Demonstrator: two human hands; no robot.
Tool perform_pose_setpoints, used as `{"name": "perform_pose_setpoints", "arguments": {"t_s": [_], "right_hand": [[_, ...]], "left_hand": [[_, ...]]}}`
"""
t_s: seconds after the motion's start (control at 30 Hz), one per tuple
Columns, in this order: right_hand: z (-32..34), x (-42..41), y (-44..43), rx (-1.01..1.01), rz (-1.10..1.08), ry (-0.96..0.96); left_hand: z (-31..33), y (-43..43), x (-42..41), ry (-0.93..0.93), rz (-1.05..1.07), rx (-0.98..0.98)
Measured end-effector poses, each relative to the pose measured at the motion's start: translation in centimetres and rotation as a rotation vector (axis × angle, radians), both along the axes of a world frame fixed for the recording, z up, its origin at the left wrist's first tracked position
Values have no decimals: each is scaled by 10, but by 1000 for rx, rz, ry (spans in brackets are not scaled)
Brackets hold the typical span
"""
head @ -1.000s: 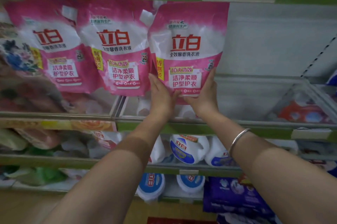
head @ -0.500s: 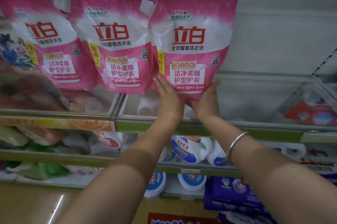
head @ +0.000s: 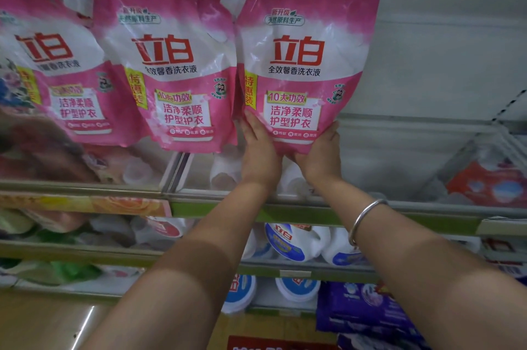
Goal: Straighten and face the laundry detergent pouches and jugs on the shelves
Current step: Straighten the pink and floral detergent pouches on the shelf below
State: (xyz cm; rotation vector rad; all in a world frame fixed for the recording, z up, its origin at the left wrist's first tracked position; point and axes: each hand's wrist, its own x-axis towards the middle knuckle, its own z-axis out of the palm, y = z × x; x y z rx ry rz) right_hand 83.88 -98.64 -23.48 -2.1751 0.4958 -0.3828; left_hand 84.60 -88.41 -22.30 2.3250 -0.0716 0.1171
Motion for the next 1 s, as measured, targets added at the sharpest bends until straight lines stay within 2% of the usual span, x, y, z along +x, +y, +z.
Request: {"name": "perform_pose_setpoints", "arguments": {"t_s": [0.2, 0.3, 0.4, 0.5, 0.6, 0.77, 0.9, 1.0], "right_hand": [[7, -9, 5, -34, 23, 88], [14, -24, 14, -122, 35, 188], [22, -46, 25, -232, 86, 262], [26, -72, 33, -268, 159, 208], [27, -101, 35, -261, 221, 133], [39, -133, 33, -263, 223, 152], [54, -158, 31, -258, 226, 98], [61, -186, 33, -257, 231, 135]], "left_hand": [[8, 16, -11, 57, -62, 99], [13, 26, -23, 76, -53, 213], [13, 36, -40, 9, -112, 229], [15, 50, -61, -39, -122, 203], [20, 65, -86, -10, -91, 202], [35, 85, -121, 88, -67, 190], [58, 93, -146, 76, -44, 217], [68, 93, -179, 98, -8, 155]]}}
